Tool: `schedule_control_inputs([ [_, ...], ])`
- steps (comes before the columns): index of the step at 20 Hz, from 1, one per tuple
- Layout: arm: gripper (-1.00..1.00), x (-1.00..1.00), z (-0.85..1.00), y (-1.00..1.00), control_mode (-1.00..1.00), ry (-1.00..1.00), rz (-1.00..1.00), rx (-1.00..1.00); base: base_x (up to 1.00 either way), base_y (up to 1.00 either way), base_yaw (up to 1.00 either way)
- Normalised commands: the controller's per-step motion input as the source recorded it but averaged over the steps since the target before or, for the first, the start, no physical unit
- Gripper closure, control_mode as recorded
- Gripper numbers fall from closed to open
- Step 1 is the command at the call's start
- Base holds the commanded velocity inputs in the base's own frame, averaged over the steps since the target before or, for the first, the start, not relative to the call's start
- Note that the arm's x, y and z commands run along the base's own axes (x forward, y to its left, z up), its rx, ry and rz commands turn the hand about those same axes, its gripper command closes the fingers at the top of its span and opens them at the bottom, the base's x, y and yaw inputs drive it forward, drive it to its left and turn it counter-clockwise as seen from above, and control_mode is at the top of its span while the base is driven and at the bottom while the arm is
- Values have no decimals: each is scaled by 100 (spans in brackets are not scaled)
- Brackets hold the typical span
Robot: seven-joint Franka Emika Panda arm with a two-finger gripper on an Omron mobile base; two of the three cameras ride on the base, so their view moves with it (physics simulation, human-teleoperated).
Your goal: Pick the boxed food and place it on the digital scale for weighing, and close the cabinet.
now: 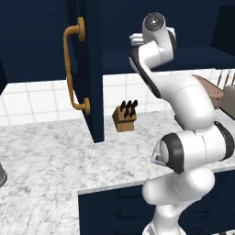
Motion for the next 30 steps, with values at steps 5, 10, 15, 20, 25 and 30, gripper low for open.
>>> schedule_control_inputs([
  [5, -100, 34, 0, -3, -100, 0, 0, 0, 0, 0, 0],
  [10, -100, 26, 0, 0, -100, 0, -1, 0, 0, 0, 0],
  [15, -100, 27, 0, 0, -100, 0, -2, 0, 0, 0, 0],
  [20, -100, 21, 0, -16, -100, 0, -5, 0, 0, 0, 0],
  [25, -100, 5, -3, -43, -100, 0, -9, 0, 0, 0, 0],
  [30, 100, 0, -14, -9, -100, 1, -6, 0, 0, 0, 0],
])
